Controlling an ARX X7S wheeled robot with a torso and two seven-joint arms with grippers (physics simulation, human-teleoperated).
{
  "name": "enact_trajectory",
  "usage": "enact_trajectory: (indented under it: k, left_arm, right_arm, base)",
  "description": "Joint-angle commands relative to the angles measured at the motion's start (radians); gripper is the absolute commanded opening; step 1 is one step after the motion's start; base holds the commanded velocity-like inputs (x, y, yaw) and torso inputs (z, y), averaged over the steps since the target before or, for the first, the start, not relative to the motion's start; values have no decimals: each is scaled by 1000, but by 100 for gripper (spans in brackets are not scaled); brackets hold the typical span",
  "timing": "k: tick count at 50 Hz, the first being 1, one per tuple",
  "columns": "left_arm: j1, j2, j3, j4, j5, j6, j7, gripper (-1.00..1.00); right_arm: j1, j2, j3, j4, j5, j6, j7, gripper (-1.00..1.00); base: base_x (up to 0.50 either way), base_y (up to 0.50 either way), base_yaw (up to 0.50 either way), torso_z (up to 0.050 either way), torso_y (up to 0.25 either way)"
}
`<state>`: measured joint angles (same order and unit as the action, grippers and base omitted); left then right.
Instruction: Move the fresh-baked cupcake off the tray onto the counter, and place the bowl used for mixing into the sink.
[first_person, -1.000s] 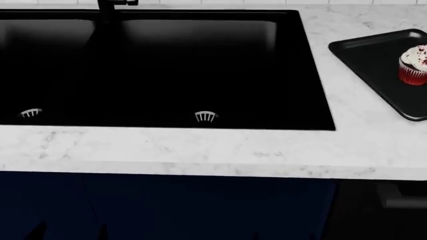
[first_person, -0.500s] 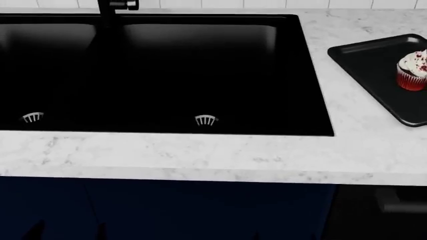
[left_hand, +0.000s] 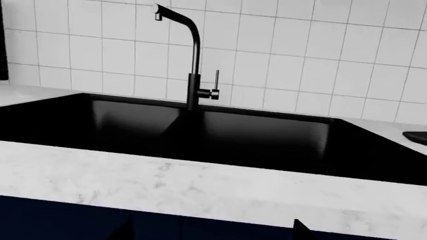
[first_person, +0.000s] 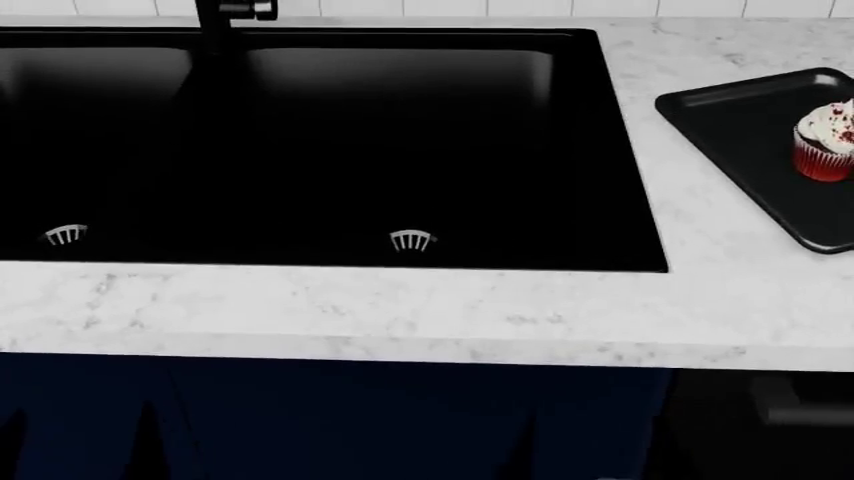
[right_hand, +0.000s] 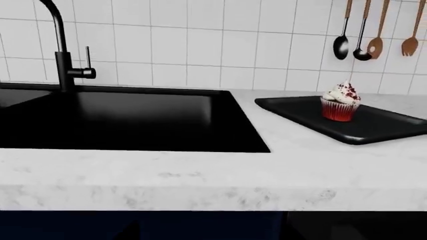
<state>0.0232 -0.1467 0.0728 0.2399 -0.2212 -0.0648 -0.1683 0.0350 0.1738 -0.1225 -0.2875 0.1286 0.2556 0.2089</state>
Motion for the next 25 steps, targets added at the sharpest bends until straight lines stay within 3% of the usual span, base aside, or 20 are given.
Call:
enact_trajectory:
  k: [1,12,25]
  left_arm:
    - [-19,-33,-9,186,-40,-142,-49,100]
    - [-168,-72,-13,353,-103,-386,-118,100]
    - [-401,-80,11,317,-117,-525,-146,100]
  right_arm:
    - [30,39,-1,-190,6,136,28,100]
    - [152,72,19,-327,34,315,35,100]
    - [344,106,40,-315,54,488,39,100]
  base:
    - [0,0,0,0,0]
    - [0,0,0,0,0]
    - [0,0,0,0,0]
